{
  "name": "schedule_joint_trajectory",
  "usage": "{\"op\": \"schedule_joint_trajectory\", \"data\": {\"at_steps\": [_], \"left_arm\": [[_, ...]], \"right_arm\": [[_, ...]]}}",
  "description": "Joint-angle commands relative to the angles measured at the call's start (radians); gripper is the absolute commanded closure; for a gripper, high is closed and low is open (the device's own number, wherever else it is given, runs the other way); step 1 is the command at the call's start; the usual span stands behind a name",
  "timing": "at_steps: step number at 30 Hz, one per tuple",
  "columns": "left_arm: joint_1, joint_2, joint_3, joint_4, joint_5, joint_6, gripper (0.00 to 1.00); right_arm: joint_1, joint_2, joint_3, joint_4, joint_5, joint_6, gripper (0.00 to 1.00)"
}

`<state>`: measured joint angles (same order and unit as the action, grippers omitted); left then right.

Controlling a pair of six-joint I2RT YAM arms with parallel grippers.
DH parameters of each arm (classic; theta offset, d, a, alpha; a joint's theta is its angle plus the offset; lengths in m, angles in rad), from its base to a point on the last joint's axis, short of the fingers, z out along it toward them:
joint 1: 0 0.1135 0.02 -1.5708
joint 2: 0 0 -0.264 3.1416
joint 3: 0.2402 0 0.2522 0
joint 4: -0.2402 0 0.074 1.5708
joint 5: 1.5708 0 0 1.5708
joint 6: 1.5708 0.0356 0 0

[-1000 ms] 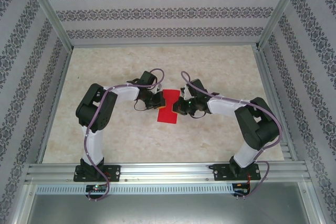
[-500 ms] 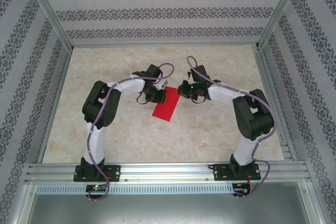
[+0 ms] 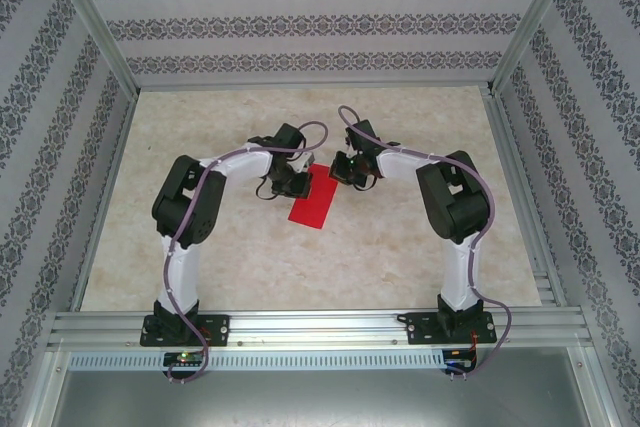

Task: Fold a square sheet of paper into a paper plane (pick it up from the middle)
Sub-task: Rotate the square sheet of paper at the center of the table.

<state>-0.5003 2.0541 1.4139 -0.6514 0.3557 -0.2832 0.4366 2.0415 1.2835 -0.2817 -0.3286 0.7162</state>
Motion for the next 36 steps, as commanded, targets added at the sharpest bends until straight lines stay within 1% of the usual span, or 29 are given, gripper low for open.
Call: {"op": "schedule_joint_trajectory", "data": {"at_steps": [1,3,6,9,12,16,20,25,27,29,32,36], "left_arm": [[0.014,-0.088,-0.050,0.064,-0.003,-0.105,0.97],[0.014,-0.130,-0.094,0.104,0.001,-0.136,0.93],[0.014,-0.189,-0.157,0.158,0.009,-0.187,0.91],[0.010,-0.244,-0.231,0.235,0.042,-0.259,0.88],[-0.007,-0.299,-0.327,0.343,0.074,-0.361,0.87],[-0.057,-0.358,-0.448,0.486,0.061,-0.494,0.87],[-0.124,-0.394,-0.512,0.574,0.012,-0.581,0.91],[-0.201,-0.394,-0.549,0.648,-0.055,-0.675,1.00],[-0.222,-0.389,-0.554,0.662,-0.081,-0.701,1.00],[-0.233,-0.376,-0.553,0.678,-0.094,-0.717,1.00],[-0.252,-0.351,-0.545,0.703,-0.114,-0.734,1.00],[-0.270,-0.302,-0.524,0.742,-0.122,-0.761,1.00]], "right_arm": [[0.001,0.019,0.035,-0.081,0.088,0.019,1.00],[-0.005,0.018,0.030,-0.114,0.113,0.026,1.00],[-0.007,0.003,0.022,-0.166,0.167,0.037,1.00],[-0.006,-0.043,-0.026,-0.186,0.217,0.077,1.00],[0.000,-0.104,-0.101,-0.201,0.262,0.142,1.00],[0.023,-0.204,-0.251,-0.133,0.270,0.236,0.99],[0.031,-0.309,-0.390,-0.029,0.225,0.298,0.99],[0.025,-0.416,-0.479,0.125,0.116,0.254,1.00],[0.025,-0.448,-0.511,0.207,0.074,0.244,1.00],[0.026,-0.461,-0.545,0.299,0.019,0.248,1.00],[0.031,-0.440,-0.576,0.416,-0.058,0.269,1.00],[0.040,-0.407,-0.579,0.453,-0.082,0.283,1.00]]}}
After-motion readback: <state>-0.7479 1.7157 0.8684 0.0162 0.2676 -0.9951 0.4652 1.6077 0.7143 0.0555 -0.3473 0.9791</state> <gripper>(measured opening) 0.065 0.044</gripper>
